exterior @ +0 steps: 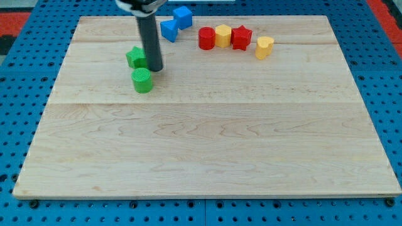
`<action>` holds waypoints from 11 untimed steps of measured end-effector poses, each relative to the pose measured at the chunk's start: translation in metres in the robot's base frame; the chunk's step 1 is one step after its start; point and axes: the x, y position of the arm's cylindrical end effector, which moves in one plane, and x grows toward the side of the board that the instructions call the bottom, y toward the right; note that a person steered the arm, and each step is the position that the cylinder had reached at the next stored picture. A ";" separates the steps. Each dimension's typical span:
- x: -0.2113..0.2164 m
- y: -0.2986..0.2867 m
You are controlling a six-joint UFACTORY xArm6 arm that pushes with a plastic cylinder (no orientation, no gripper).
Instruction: Move your arm towards the blue cube
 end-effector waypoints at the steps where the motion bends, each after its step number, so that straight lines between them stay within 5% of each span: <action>1: -0.006 0.079; 2: 0.034 0.180; 3: 0.006 0.313; 4: -0.113 0.320; 6: -0.149 0.282; 7: -0.147 0.152; 8: -0.147 0.082; 9: -0.146 0.081; 11: -0.082 0.031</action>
